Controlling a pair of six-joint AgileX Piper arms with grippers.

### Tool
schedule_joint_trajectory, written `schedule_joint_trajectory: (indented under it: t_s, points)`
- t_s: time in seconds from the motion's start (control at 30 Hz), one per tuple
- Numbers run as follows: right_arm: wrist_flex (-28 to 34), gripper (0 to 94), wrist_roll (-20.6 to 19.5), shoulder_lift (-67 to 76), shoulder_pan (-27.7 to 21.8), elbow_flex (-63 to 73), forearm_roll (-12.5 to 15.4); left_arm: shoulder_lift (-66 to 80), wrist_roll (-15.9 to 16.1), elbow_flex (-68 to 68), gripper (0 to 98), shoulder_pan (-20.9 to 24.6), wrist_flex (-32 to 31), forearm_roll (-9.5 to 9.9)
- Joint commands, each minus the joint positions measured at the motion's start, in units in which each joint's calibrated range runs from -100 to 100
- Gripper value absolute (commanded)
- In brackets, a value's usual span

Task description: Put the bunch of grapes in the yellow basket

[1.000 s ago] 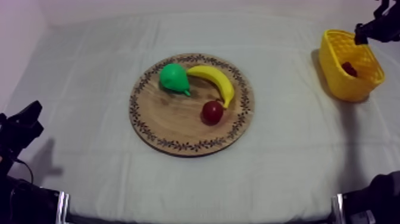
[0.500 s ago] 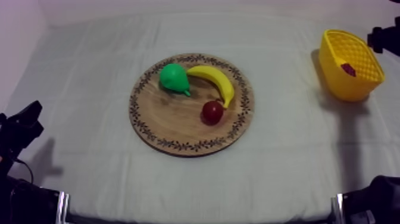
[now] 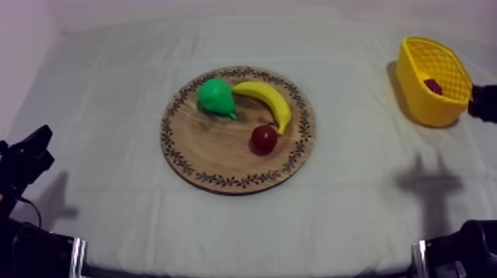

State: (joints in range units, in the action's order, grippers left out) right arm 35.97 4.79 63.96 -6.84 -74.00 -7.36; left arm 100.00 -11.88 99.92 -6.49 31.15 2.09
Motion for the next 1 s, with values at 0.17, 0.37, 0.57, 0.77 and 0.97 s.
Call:
schedule_joint_trajectory:
  t_s: [0.17, 0.37, 0.57, 0.77, 0.97]
  points:
    - [0.45, 29.1, 0.31, 13.88, 1.32, -10.45, -0.3, 0.0, -0.01, -0.04, 0.1, 0.01, -0.03, 0.04]
    - [1.08, 17.7, 0.67, 20.53, 2.4, -15.99, 0.16, 0.0, -0.01, -0.04, 0.1, 0.01, -0.03, 0.04]
    - [1.08, 7.5, 0.57, 26.09, 3.78, -20.94, 0.83, 0.0, -0.01, -0.04, 0.1, 0.01, -0.03, 0.04]
    - [1.31, 1.4, -0.33, 29.74, 5.12, -23.63, 2.34, 0.0, -0.01, -0.04, 0.1, 0.01, -0.03, 0.04]
    - [1.03, 0.6, -1.49, 31.46, 6.51, -24.82, 4.1, 0.0, 0.01, -0.04, 0.1, 0.01, -0.03, 0.04]
